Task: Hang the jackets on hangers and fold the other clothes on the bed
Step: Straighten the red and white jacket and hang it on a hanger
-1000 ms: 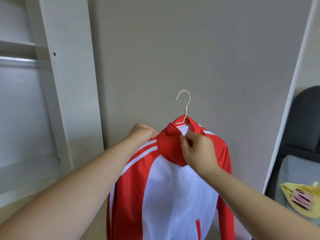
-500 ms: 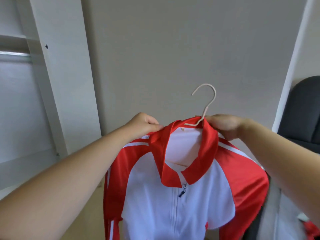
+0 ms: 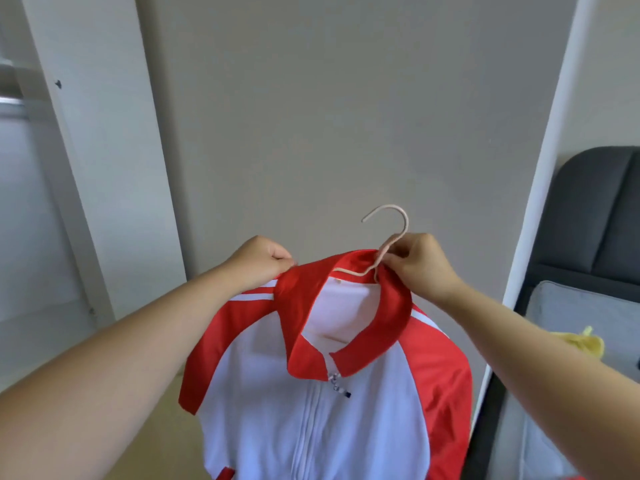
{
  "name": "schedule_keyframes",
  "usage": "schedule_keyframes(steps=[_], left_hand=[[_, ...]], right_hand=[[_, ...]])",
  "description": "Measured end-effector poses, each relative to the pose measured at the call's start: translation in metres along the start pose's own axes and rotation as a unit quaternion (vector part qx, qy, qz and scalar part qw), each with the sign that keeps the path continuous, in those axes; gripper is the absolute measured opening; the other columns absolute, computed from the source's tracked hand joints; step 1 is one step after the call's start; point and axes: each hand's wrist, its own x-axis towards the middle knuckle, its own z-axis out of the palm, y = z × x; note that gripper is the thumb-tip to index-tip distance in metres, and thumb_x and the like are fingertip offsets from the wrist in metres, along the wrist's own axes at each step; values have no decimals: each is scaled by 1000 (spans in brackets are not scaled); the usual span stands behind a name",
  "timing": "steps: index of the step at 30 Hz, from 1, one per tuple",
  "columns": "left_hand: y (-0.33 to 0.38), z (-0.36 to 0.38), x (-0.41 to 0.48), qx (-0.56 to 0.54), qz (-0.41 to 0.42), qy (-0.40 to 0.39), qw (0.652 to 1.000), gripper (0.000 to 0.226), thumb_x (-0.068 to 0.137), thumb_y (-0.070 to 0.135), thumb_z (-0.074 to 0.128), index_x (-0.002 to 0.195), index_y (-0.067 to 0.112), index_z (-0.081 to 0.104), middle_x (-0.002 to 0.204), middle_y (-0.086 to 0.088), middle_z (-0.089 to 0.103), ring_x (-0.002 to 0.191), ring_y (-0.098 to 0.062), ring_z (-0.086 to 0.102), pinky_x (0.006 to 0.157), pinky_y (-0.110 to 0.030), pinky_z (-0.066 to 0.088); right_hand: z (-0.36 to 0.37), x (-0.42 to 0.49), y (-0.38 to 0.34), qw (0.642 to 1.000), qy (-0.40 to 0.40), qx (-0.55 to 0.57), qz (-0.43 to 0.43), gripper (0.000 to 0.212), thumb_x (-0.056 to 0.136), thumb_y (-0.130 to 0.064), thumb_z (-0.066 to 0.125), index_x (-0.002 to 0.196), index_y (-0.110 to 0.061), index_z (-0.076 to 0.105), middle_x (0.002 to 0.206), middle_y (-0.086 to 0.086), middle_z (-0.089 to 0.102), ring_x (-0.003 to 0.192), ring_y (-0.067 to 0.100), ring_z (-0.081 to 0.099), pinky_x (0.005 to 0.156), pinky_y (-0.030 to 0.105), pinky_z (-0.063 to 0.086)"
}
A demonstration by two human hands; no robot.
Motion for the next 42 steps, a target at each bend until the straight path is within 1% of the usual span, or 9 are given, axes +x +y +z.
schedule_keyframes(steps=[8,14,17,21,25,30,32,35,42], left_hand=[[-21,-9,-2,-53,-56,89,993,22,86,12,63,68,0,67,57,-3,55,59,-15,47,61,-24,36],[-2,6,-17,169,0,247,954,36,93,43,47,112,15,60,100,-11,66,102,-32,58,82,-37,44],[11,24,-28,145,50,318,935,57,77,62,42,102,11,52,102,-8,59,98,-31,55,77,-40,45],[-3,45,-28,120,-135,205,962,46,78,54,59,104,19,47,110,-2,61,98,-29,61,69,-32,43],[-3,44,-21,-60,-243,97,963,26,94,23,47,104,3,60,96,-17,69,83,-34,69,78,-43,57],[49,37,-6,-398,-158,100,898,7,94,13,56,96,7,57,102,-18,66,92,-31,65,89,-47,52],[58,43,-16,-488,-141,14,861,5,94,9,54,96,8,59,93,-12,67,82,-23,67,77,-40,57],[38,77,-43,-303,-178,-103,931,7,92,11,57,94,7,62,96,-14,69,85,-26,67,77,-39,57],[-17,46,-51,-104,-161,-40,981,44,91,36,45,55,21,64,64,5,68,73,-18,68,71,-32,50]], right_hand=[[-6,-10,28,932,-251,168,199,44,91,-41,53,93,1,67,95,18,68,88,30,64,84,43,48],[12,-9,8,950,-65,160,262,33,83,-32,72,76,0,69,75,19,68,63,23,59,67,37,52],[10,-4,-1,933,-35,186,306,39,80,-42,72,74,-3,72,74,16,72,64,27,66,68,38,56],[7,1,-6,887,-29,284,362,43,95,-35,51,63,-8,59,58,11,64,49,23,59,61,31,49],[5,-4,-13,918,-18,232,320,18,85,-14,63,71,-4,64,76,19,64,69,26,60,72,42,52],[7,2,-11,975,201,-66,70,29,85,-21,60,58,-11,56,48,2,51,55,5,42,49,29,36],[22,3,-6,982,108,-146,48,31,84,-17,58,56,-7,49,50,7,46,62,6,40,51,35,34],[49,-1,12,974,-28,-182,132,39,87,-20,57,52,-8,44,53,7,40,62,22,51,55,30,32],[32,2,32,981,93,-63,155,40,85,-24,62,52,-4,52,49,12,45,55,17,35,49,31,33]])
